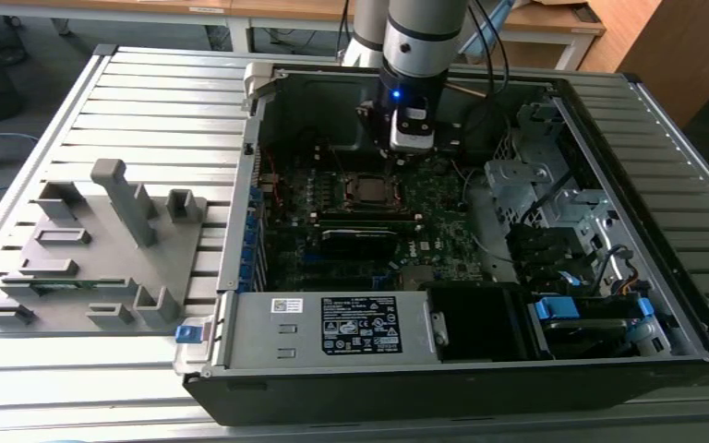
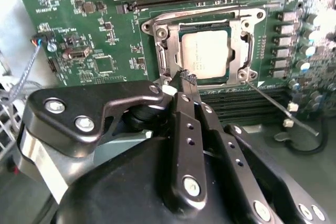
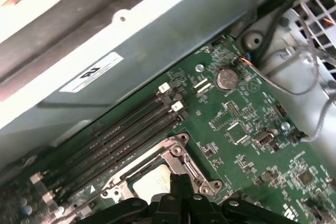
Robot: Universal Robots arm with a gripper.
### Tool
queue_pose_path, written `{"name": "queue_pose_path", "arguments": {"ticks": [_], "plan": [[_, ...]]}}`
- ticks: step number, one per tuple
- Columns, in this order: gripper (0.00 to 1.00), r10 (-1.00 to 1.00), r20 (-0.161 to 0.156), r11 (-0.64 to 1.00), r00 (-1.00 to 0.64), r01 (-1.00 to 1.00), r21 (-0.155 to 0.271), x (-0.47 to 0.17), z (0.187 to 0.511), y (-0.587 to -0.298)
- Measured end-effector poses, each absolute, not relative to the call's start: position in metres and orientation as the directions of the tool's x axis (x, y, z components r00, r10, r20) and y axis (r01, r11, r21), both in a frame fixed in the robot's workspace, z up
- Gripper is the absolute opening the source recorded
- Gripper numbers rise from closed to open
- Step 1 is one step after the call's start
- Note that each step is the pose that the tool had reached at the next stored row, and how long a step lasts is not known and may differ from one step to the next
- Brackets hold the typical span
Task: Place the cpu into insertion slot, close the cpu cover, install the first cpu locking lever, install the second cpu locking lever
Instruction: 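Close the cpu cover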
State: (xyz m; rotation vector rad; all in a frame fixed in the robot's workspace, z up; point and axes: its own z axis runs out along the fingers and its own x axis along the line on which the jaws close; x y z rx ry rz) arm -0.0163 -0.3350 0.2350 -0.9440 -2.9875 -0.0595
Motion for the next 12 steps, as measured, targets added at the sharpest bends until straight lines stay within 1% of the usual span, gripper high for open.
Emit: {"name": "queue_pose_path", "arguments": {"ticks": [12], "plan": [[0.11,0.399,0.019,0.916,-0.917,0.400,0.034,-0.0163,0.2329,-0.3350]]}}
